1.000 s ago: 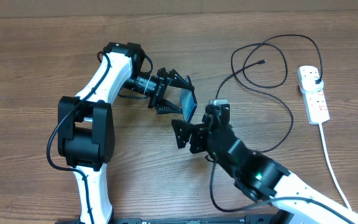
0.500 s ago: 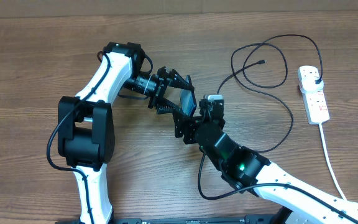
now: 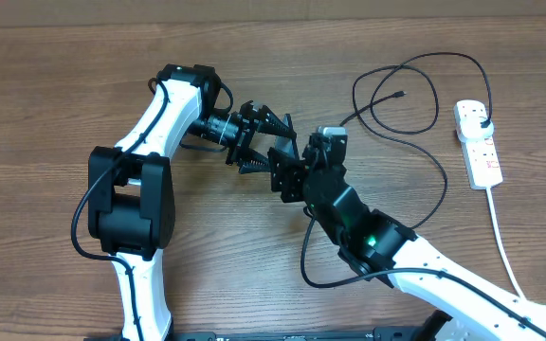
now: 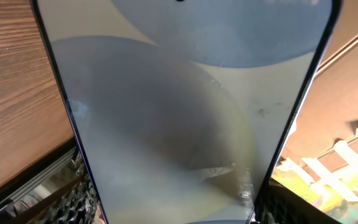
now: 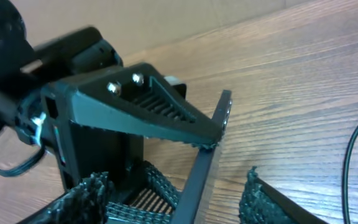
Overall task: Plug charger to phone and switch on socket
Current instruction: 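Move the right gripper toward the phone held by the left gripper, then grasp the phone's bottom edge with the right gripper, release left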
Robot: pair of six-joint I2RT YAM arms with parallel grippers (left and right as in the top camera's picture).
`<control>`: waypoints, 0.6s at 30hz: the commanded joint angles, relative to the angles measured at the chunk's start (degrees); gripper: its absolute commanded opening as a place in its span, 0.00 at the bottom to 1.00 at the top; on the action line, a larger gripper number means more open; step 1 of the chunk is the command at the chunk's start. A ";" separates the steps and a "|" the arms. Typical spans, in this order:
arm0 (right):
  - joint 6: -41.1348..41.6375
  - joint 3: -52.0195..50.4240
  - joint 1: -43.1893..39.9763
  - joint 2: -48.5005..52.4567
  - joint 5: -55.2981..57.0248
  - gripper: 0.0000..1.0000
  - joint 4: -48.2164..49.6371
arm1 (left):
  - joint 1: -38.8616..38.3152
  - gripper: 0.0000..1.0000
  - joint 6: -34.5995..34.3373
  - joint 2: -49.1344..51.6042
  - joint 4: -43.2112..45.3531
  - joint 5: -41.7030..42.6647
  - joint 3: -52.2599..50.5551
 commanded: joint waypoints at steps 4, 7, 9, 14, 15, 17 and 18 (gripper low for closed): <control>-0.17 3.08 -0.24 4.37 -0.72 0.64 -0.44 | 0.13 0.60 2.12 0.37 -0.07 2.91 1.62; -0.15 3.72 -0.24 5.16 -0.72 0.58 -0.72 | 0.13 0.60 2.12 0.37 -0.04 2.91 1.62; -0.15 3.76 -0.24 5.20 -0.70 0.53 -0.85 | 0.13 0.60 2.12 0.37 -0.04 2.73 1.62; 2.71 3.76 -0.24 5.20 -0.74 0.41 -0.70 | 0.13 0.60 2.12 0.37 -0.07 1.64 1.62; 3.32 3.76 -0.22 5.20 -0.96 0.38 -0.72 | 0.13 0.60 2.12 0.37 -0.07 1.60 1.62; 3.32 3.76 -0.22 5.20 -1.84 0.33 -0.63 | 0.13 0.60 2.12 0.37 -0.07 1.62 1.62; 3.34 3.76 -0.22 5.20 -2.95 0.29 -0.61 | 0.13 0.61 2.12 0.37 -0.04 1.60 1.62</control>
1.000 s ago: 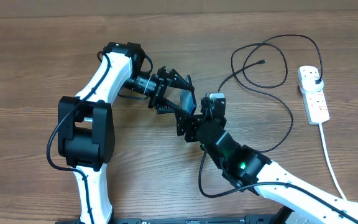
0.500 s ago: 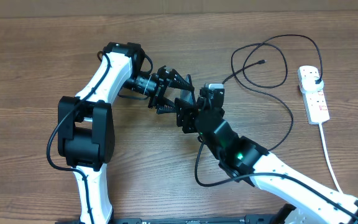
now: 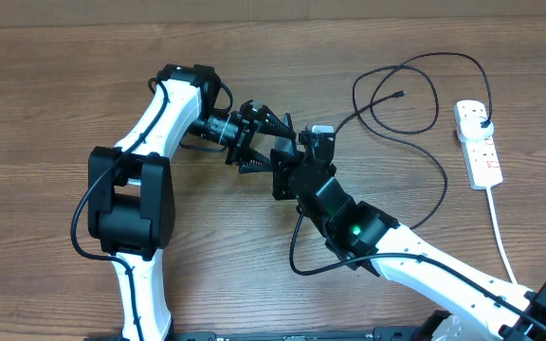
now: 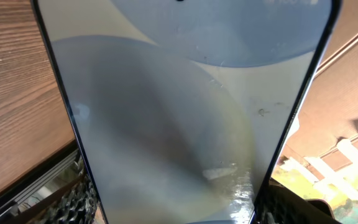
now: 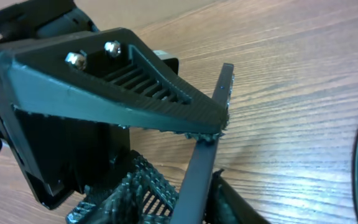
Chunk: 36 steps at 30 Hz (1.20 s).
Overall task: Plug charger to phone and switch on socket
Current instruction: 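Grasp the phone's bottom edge with the right gripper, release left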
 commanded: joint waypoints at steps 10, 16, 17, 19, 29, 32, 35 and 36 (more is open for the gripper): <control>4.09 1.49 -0.17 -0.04 -6.21 0.14 0.15 | 0.11 0.70 1.53 0.37 -0.15 1.68 1.62; 5.22 1.49 -0.02 -0.20 -6.80 0.06 0.22 | 0.11 0.73 1.53 0.37 -0.15 1.66 1.62; 6.01 1.49 -0.02 -0.42 -6.78 0.06 0.17 | 0.11 0.74 1.53 0.37 -0.17 1.66 1.62; 6.91 1.49 -0.02 -0.92 -6.78 0.05 0.39 | 0.11 0.77 1.51 0.37 -0.17 1.46 1.62; 7.89 1.49 -0.09 -4.04 -4.33 0.04 -2.95 | 1.03 1.00 1.53 0.37 -0.20 3.37 1.62; 8.20 1.49 -0.61 -5.38 -3.17 0.04 -5.57 | 2.38 1.00 1.81 0.37 -0.17 3.87 1.62; 11.50 1.49 -2.27 -6.80 -2.84 0.04 -8.15 | 4.09 1.00 4.28 0.28 -1.01 3.91 1.64; 12.87 1.49 -2.99 -7.28 -2.86 0.04 -9.07 | 4.72 1.00 4.70 0.17 -1.38 3.91 1.62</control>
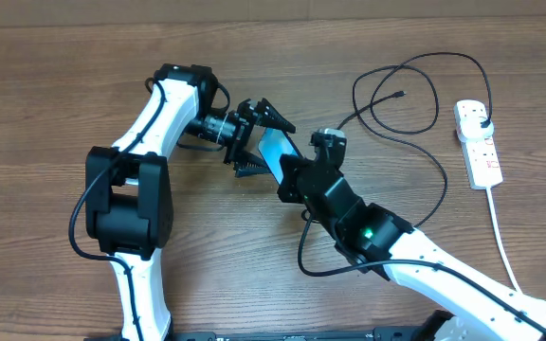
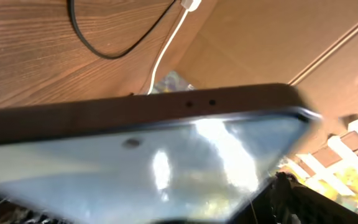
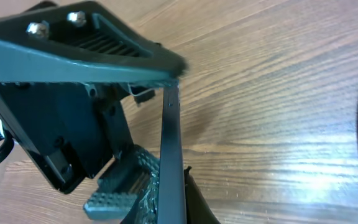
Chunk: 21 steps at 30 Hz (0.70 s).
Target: Plug charger to phone and switch on socket
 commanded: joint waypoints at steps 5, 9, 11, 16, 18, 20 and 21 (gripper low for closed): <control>11.26 1.44 -6.36 -6.29 -0.68 0.04 -7.06 | 8.07 1.00 9.88 -1.99 -3.48 4.20 1.60; 11.37 1.42 -8.90 -10.36 -4.92 0.04 -7.76 | 13.25 1.00 16.72 -5.35 -7.82 3.28 1.60; 11.39 1.42 -9.79 -13.03 -6.34 0.04 -7.82 | 16.33 1.00 21.92 -7.63 -11.50 3.13 1.60; 11.41 1.44 -11.17 -21.03 -6.45 0.04 -10.93 | 24.22 1.00 28.37 -14.03 -17.35 -1.75 1.55; 12.61 1.44 -12.00 -24.96 -6.16 0.04 -13.81 | 26.82 1.00 28.24 -17.07 -17.35 -4.15 1.55; 14.53 1.42 -12.96 -28.76 -6.01 0.04 -17.18 | 28.92 1.00 28.24 -20.57 -17.35 -6.38 1.55; 15.58 1.42 -13.60 -30.71 -6.01 0.04 -19.10 | 29.88 1.00 28.24 -22.40 -17.35 -7.21 1.55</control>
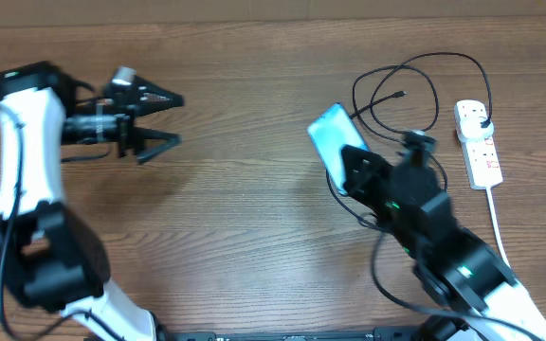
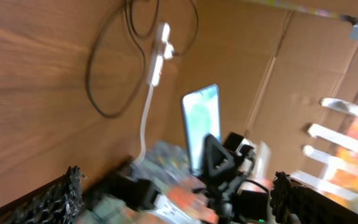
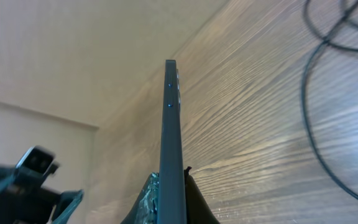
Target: Plug charger to phone and switch on socket
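Observation:
The phone [image 1: 332, 132], its pale blue screen facing up, is held tilted above the table, right of centre. My right gripper [image 1: 354, 163] is shut on its lower end. In the right wrist view the phone [image 3: 171, 130] shows edge-on between the fingers of the right gripper [image 3: 170, 198]. The black charger cable [image 1: 415, 95] loops just right of the phone, its free plug [image 1: 401, 95] lying inside the loop. The white socket strip [image 1: 477, 142] lies at the far right. My left gripper [image 1: 164, 118] hangs open and empty at the far left. It sees the phone [image 2: 201, 127] from a distance.
The strip's white lead [image 1: 505, 246] runs down the right side toward the front edge. Bare wooden table [image 1: 235, 218] lies between the two arms. Cardboard walls stand behind the table in the left wrist view.
The right gripper has carried the phone from the table's middle to the right, beside the cable loop. The left arm has swung to the far left, open and empty.
The left gripper held the phone at mid-table with the right gripper's fingers open round its edge. Then the right fingers were shut on it. Later the left jaws stood apart with the phone tilted in the right gripper. Now the right alone holds it near the cable.

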Robot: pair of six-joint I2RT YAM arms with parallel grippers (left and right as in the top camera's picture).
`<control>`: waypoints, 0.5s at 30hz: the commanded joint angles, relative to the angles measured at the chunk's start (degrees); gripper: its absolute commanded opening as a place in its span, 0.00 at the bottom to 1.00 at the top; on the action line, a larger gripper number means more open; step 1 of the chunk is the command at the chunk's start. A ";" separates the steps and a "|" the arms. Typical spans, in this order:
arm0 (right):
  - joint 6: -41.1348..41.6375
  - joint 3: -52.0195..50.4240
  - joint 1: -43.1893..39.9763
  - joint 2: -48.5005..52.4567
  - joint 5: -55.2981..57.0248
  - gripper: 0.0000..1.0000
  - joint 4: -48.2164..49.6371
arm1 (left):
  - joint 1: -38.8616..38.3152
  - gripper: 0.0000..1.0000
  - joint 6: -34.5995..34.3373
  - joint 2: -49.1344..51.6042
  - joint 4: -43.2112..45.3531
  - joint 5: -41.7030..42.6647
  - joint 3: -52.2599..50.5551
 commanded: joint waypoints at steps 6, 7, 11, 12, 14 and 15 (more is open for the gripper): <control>4.63 1.40 -3.56 -14.45 0.15 0.04 -9.14 | 5.97 1.00 0.72 -16.61 -0.20 -10.34 1.20; 4.63 1.40 -3.58 -15.19 0.13 0.04 -9.84 | 6.29 1.00 -0.09 -18.27 -0.20 -11.96 1.20; 4.61 1.38 -3.58 -16.17 0.17 0.04 -11.93 | 6.47 1.00 -3.76 -27.26 -0.17 -18.12 1.18; 4.61 1.33 -3.61 -16.13 0.35 0.04 -11.96 | 6.47 1.00 -4.22 -28.94 -0.17 -18.38 1.18; 4.61 1.33 -3.61 -16.11 1.70 0.04 -11.93 | 6.47 1.00 -6.21 -33.03 -0.17 -19.12 1.18; 4.59 1.33 -3.61 -16.11 2.91 0.04 -11.93 | 6.47 1.00 -7.15 -34.80 -0.17 -19.34 1.18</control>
